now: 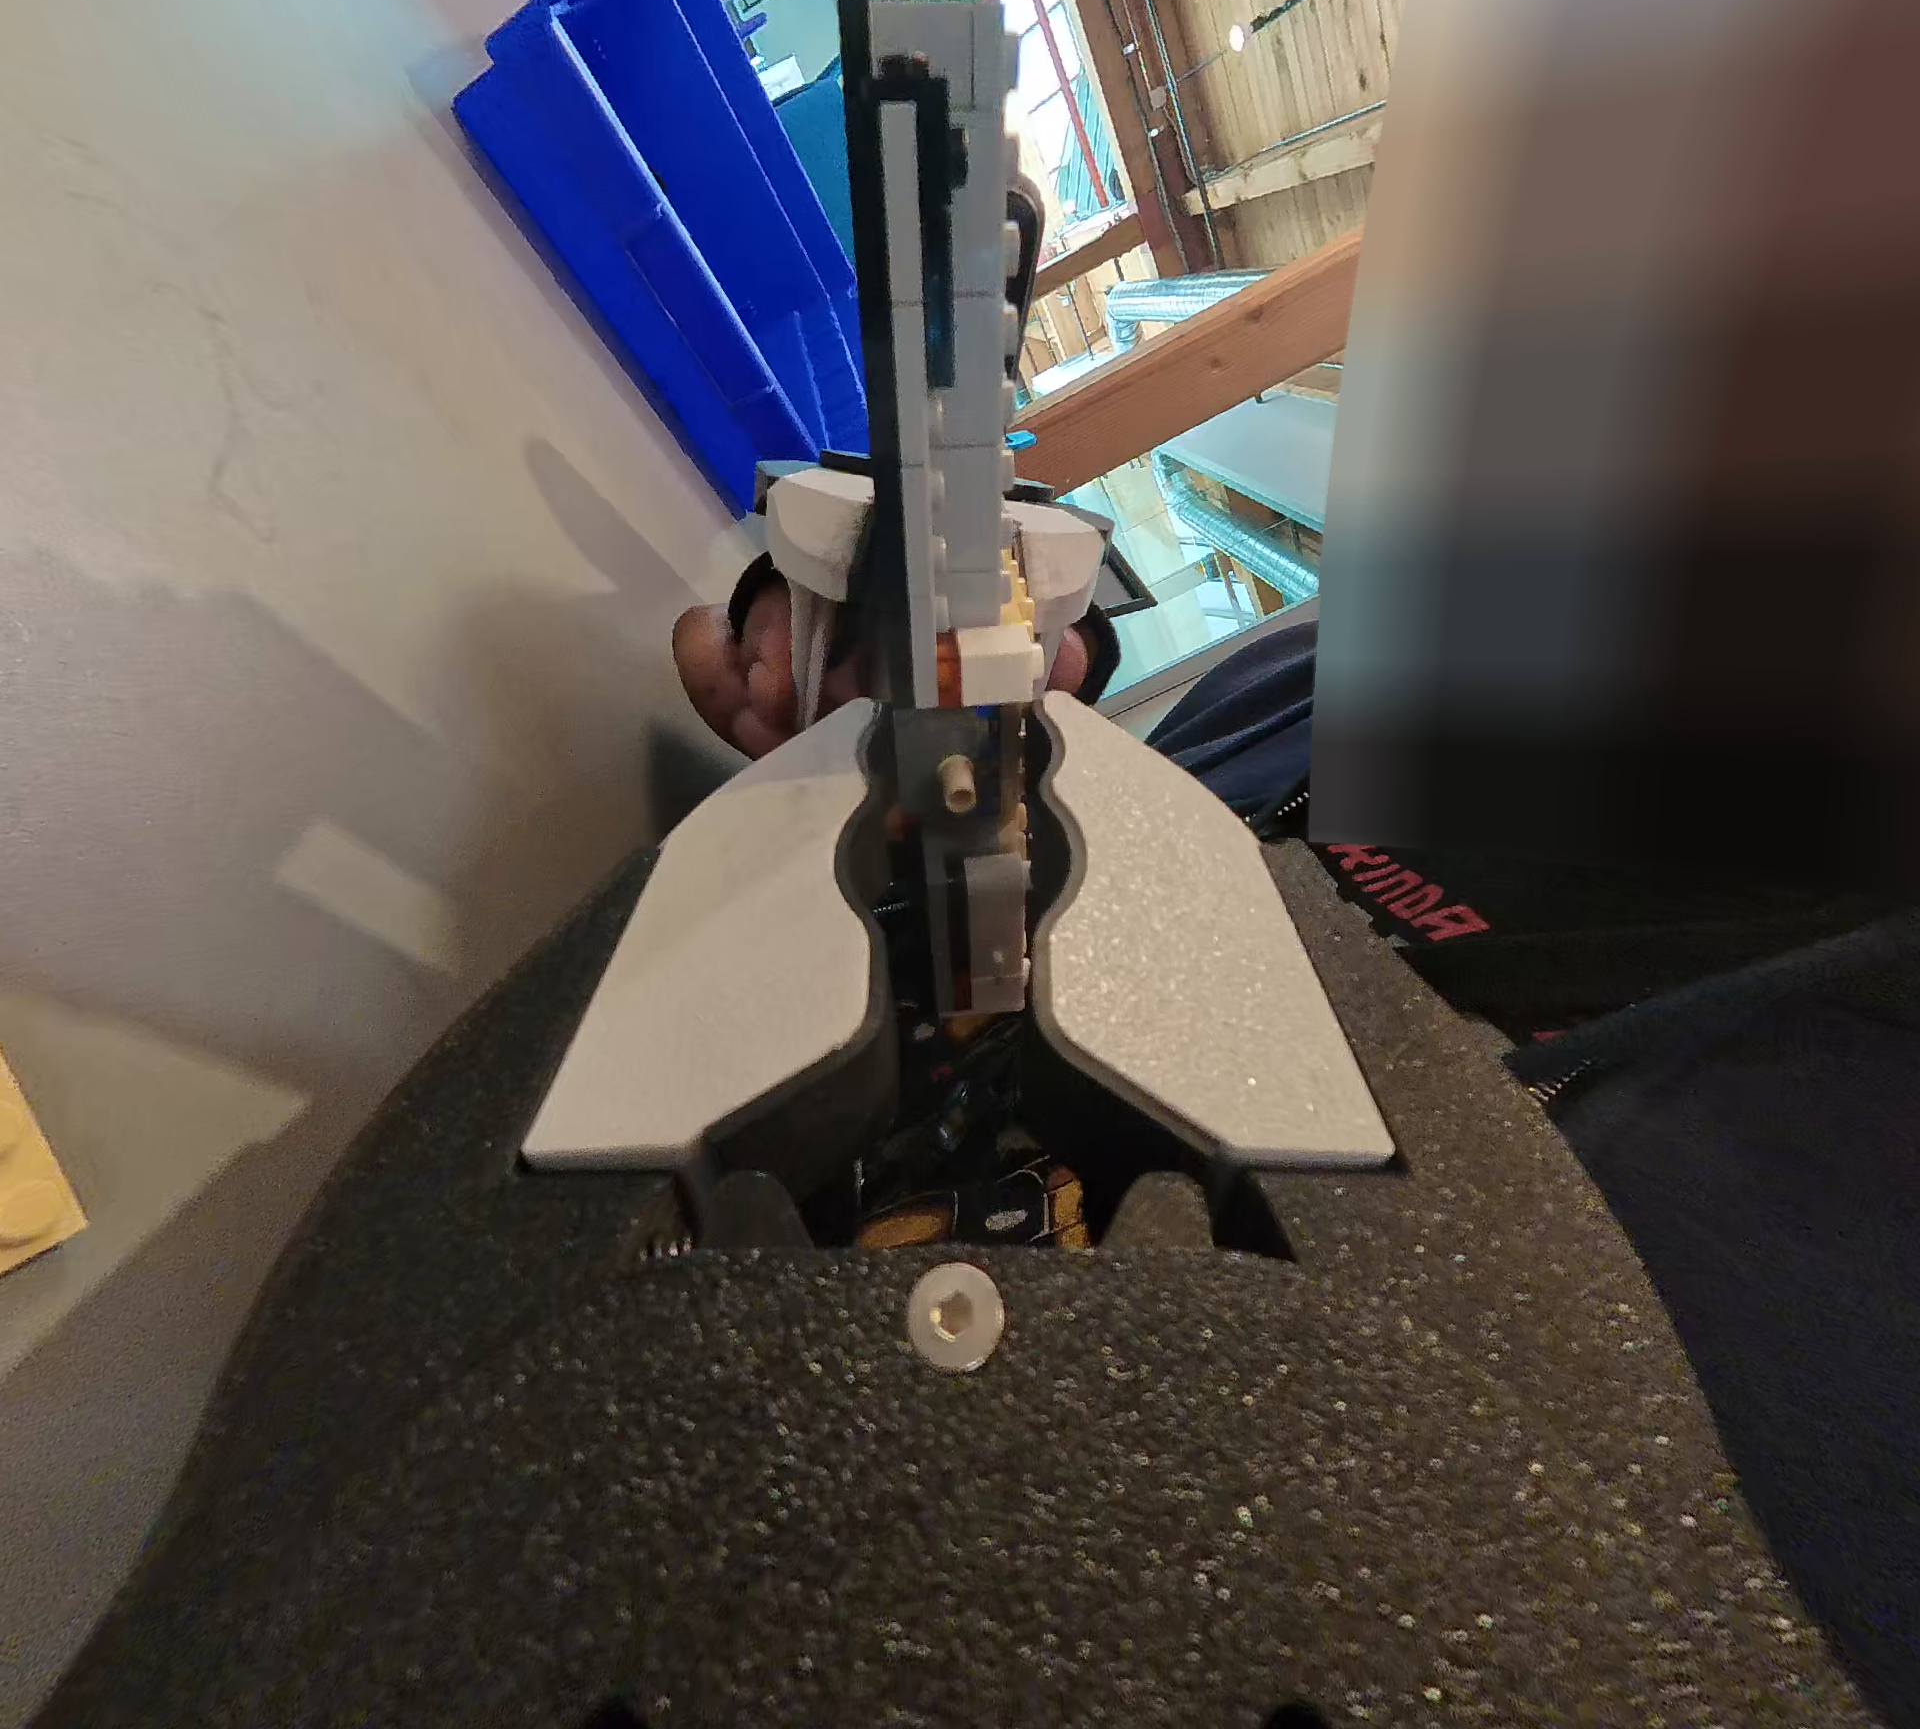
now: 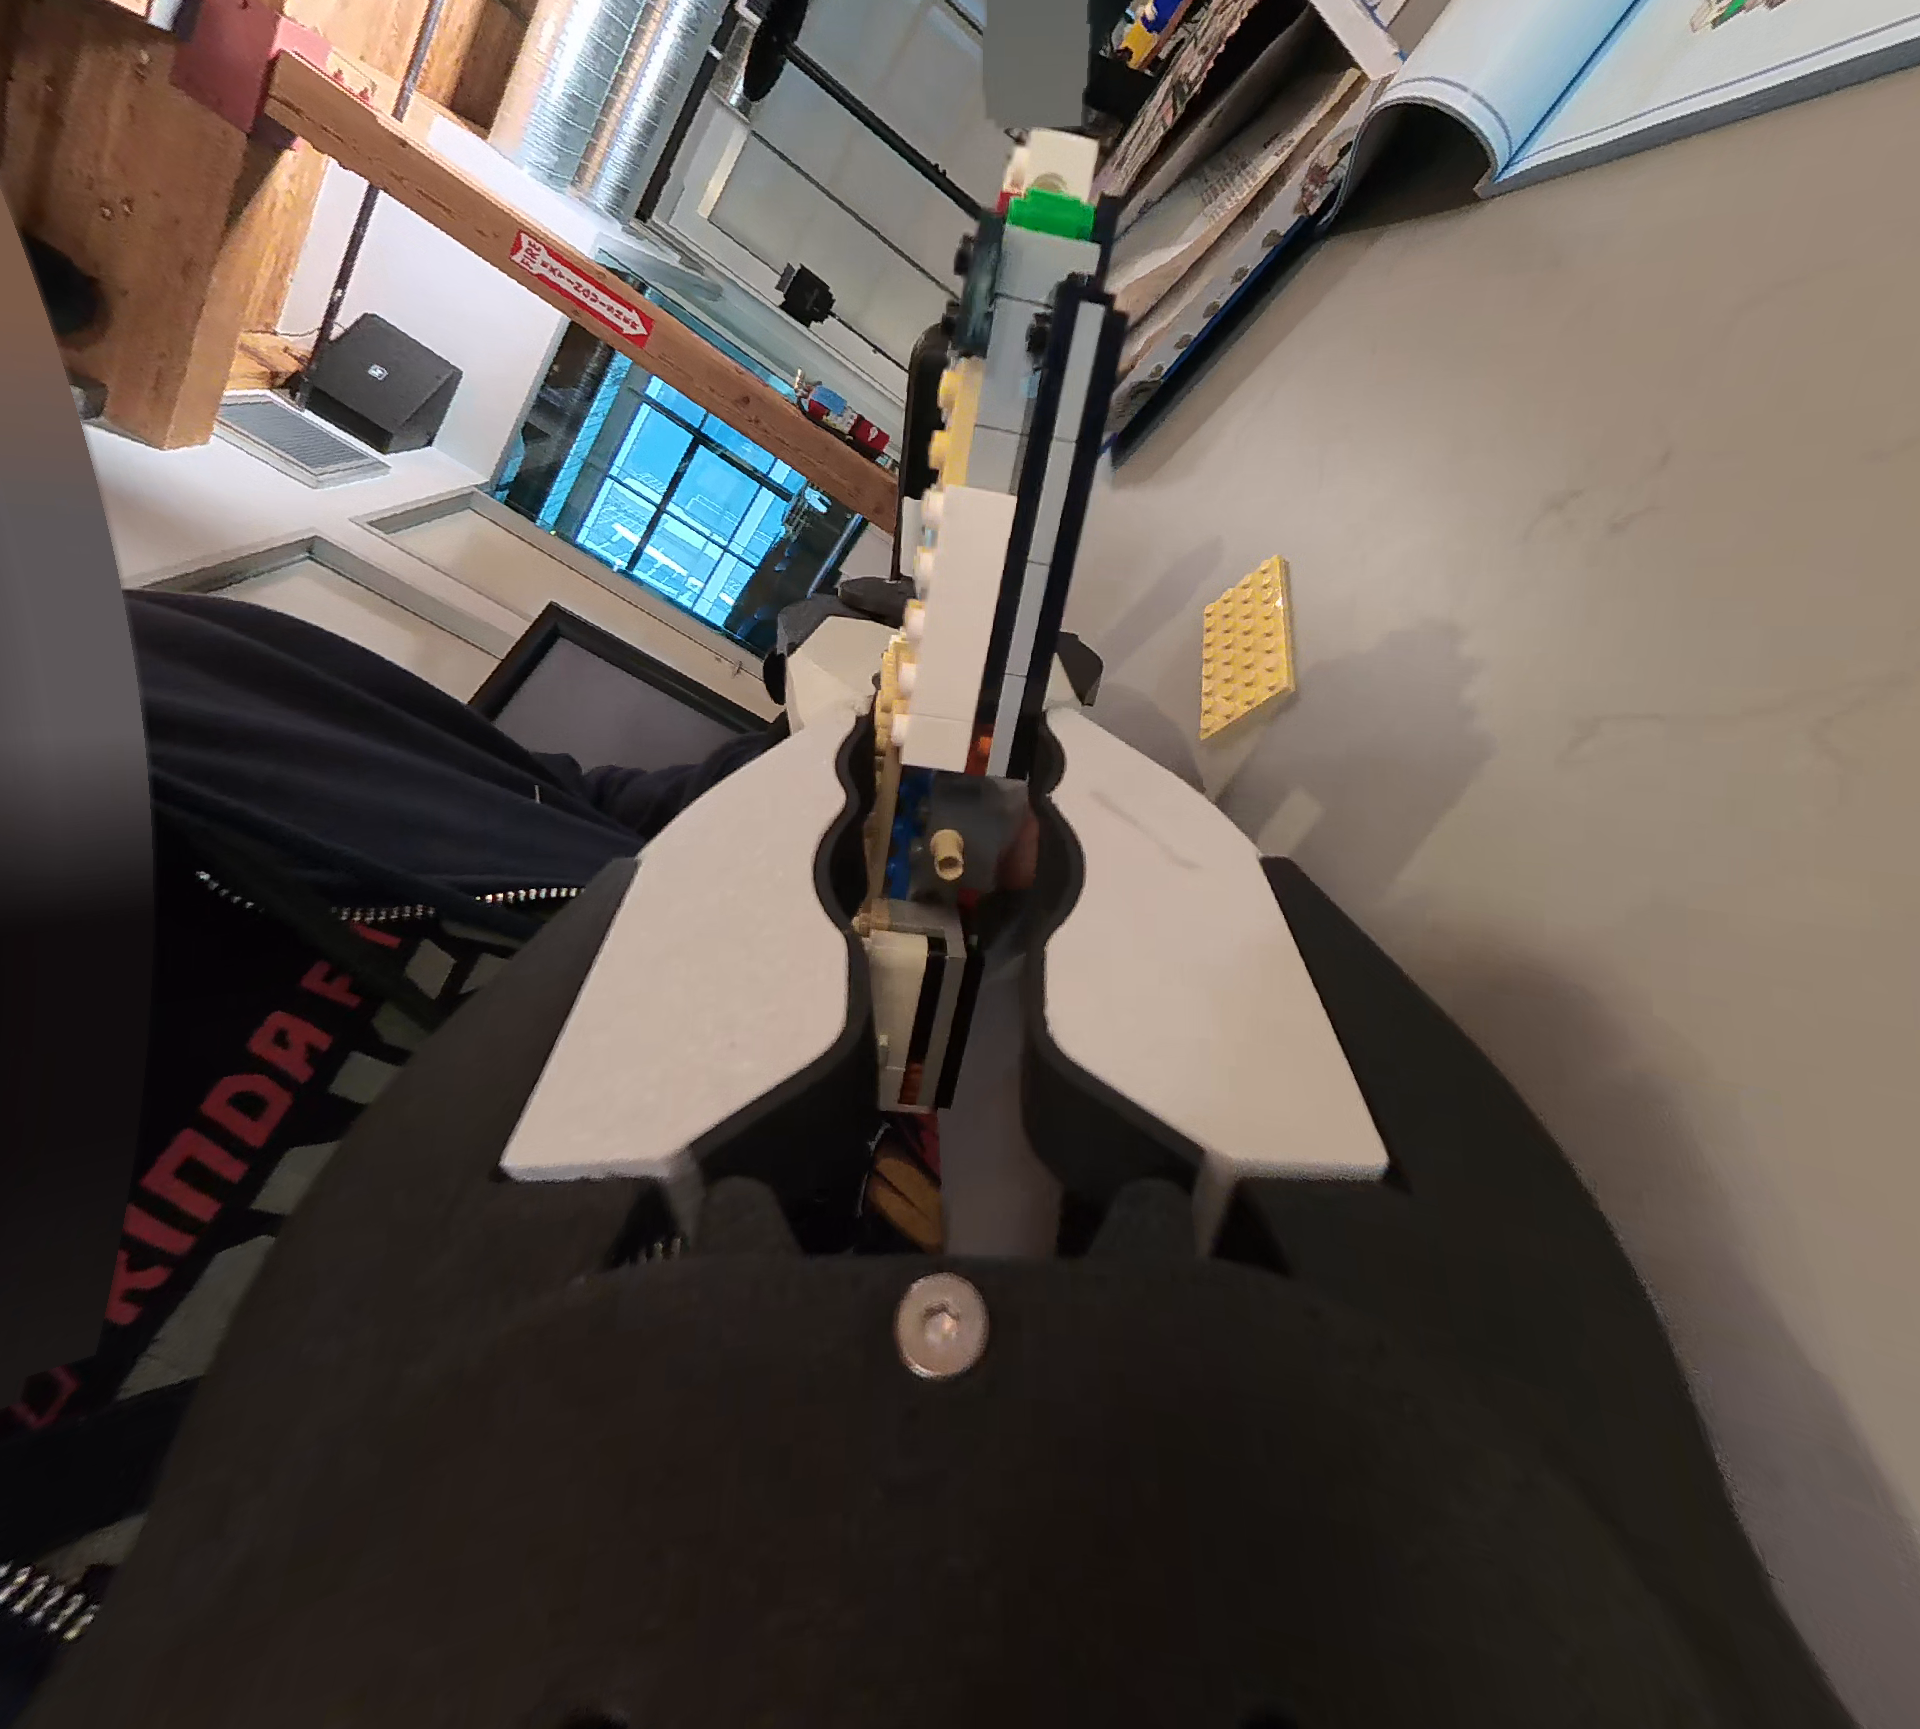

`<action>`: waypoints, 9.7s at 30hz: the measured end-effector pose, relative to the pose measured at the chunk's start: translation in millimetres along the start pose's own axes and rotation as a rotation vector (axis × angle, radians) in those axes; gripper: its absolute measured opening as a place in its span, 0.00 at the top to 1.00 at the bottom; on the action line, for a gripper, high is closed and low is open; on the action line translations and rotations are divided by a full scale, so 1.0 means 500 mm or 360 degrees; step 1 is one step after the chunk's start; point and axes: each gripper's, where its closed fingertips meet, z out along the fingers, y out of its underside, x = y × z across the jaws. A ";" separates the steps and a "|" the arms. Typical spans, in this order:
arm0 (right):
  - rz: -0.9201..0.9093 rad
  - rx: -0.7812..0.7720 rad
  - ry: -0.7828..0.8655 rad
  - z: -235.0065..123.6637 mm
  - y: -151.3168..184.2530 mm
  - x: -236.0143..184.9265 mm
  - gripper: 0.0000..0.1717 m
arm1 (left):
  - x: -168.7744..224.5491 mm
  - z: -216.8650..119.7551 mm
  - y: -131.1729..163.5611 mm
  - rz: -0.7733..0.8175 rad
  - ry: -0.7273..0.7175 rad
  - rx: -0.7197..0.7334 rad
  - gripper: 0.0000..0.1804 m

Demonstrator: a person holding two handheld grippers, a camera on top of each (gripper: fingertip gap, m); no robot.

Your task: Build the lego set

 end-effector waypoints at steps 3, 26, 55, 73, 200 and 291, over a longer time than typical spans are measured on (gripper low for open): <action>0.0017 -0.0008 -0.0030 -0.001 0.003 -0.002 0.85 | -0.001 0.001 0.003 0.0010 -0.0008 -0.0014 0.87; 0.0026 -0.0022 -0.0047 -0.004 0.010 0.001 0.76 | 0.000 -0.005 0.007 -0.0017 0.0015 -0.0019 0.87; 0.0117 -0.0031 0.0109 -0.022 0.032 0.012 0.74 | -0.021 -0.033 -0.065 -0.0114 -0.0037 0.0473 0.87; 0.0215 0.0296 0.0266 0.001 0.004 0.020 0.74 | -0.030 -0.057 -0.134 -0.0667 0.0234 0.1135 0.87; 0.0334 0.0620 0.0082 -0.019 -0.012 -0.011 0.86 | 0.002 0.005 -0.069 -0.0119 0.0064 0.0946 0.87; 0.0407 0.0166 -0.0001 -0.041 0.036 0.008 0.84 | -0.020 0.020 -0.002 -0.0235 -0.0128 0.0306 0.88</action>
